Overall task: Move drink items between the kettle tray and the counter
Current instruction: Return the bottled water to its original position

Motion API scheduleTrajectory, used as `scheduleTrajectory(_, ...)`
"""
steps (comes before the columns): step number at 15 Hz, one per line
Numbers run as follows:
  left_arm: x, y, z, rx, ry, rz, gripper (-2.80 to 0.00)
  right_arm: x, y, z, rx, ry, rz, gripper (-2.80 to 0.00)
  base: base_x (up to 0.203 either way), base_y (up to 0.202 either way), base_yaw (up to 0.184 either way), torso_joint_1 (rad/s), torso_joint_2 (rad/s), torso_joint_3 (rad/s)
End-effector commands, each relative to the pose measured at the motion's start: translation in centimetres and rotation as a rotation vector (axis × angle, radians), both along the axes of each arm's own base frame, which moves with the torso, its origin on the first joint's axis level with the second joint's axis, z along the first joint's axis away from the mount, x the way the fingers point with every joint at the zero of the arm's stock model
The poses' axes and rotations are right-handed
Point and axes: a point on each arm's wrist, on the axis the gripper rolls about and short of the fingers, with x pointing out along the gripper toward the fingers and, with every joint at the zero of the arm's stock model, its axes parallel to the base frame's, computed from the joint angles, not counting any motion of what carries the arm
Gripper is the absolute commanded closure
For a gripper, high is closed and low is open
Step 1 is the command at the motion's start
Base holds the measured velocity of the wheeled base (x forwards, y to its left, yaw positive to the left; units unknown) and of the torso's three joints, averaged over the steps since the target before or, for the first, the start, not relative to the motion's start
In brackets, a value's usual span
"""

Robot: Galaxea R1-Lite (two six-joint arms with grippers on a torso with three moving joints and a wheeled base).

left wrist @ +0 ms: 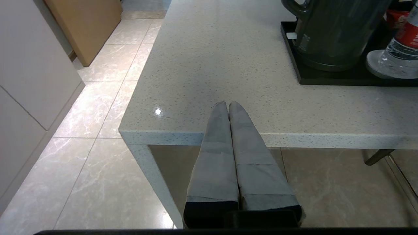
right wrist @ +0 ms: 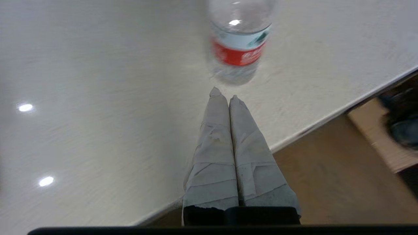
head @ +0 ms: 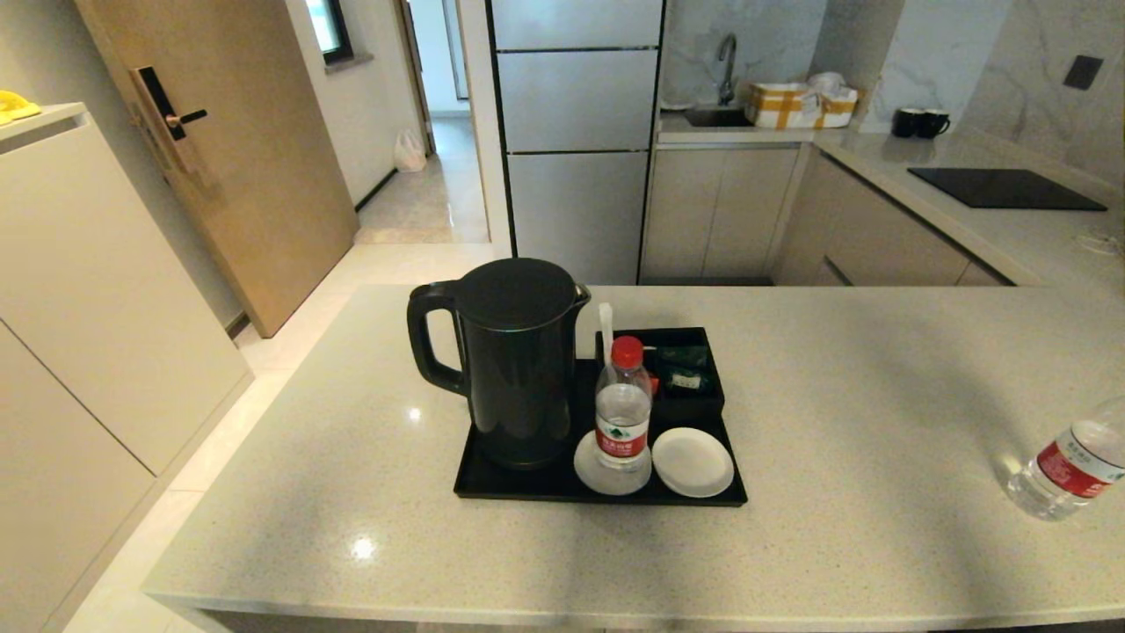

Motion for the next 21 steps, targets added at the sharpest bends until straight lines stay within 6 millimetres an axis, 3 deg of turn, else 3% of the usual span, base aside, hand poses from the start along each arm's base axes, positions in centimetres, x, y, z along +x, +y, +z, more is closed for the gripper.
scheduleTrajectory(1, 0.0, 0.0, 0.0, 0.000, 0.003, 0.001, 0.00, 1.6, -1.0, -1.8, -0.058, -0.050, -0.006, 0.00, 0.000, 0.000, 0.000, 0.000, 0.00, 0.000)
scheduleTrajectory(2, 0.0, 0.0, 0.0, 0.000, 0.003, 0.001, 0.00, 2.1, -1.3, -2.4, -0.090, -0.062, -0.009, -2.80, 0.000, 0.000, 0.000, 0.000, 0.00, 0.000)
scheduleTrajectory(9, 0.0, 0.0, 0.0, 0.000, 0.003, 0.001, 0.00, 2.7, -1.9, -2.2, -0.258, -0.143, 0.064, -2.80, 0.000, 0.000, 0.000, 0.000, 0.00, 0.000)
scheduleTrajectory(13, 0.0, 0.0, 0.0, 0.000, 0.003, 0.001, 0.00, 2.9, -4.1, -2.4, -0.270, -0.130, 0.021, -2.80, 0.000, 0.000, 0.000, 0.000, 0.00, 0.000)
scheduleTrajectory(21, 0.0, 0.0, 0.0, 0.000, 0.003, 0.003, 0.00, 3.8, -5.0, -6.8, -0.159, 0.016, 0.020, -2.80, 0.000, 0.000, 0.000, 0.000, 0.00, 0.000)
